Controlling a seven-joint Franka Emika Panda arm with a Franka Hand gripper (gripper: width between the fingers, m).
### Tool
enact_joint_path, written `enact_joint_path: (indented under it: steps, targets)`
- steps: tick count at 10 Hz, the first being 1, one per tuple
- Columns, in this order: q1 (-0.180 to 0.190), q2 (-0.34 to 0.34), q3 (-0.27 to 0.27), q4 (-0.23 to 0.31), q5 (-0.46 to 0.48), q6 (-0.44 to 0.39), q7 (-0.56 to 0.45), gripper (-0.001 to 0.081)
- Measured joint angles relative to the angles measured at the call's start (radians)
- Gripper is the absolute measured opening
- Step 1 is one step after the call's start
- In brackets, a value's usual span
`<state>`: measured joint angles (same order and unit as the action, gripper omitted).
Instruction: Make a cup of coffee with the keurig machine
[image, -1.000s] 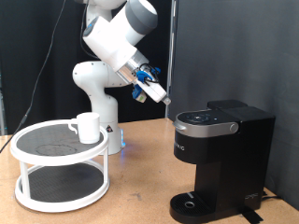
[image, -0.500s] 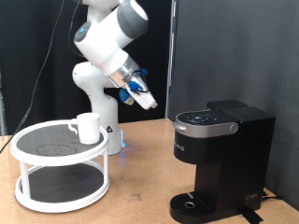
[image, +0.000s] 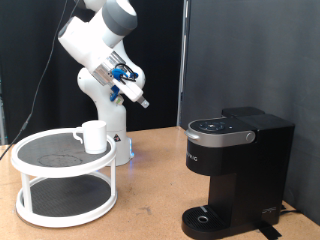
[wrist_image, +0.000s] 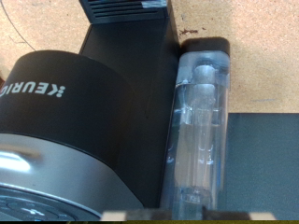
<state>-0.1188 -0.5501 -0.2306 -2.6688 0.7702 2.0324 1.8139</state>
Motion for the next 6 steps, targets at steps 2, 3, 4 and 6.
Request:
enact_joint_path:
  steps: [2,3,4,6]
  targets:
    - [-0.006,-0.006,0.0,-0.006,-0.017,0.002,-0.001,0.0]
    - [-0.023,-0.017,-0.004,-0.011,-0.029,0.0,0.001,0.0]
    - [-0.046,-0.035,-0.017,-0.013,-0.047,-0.023,0.001,0.0]
    - [-0.095,-0.062,-0.063,0.002,-0.14,-0.158,0.002,0.0]
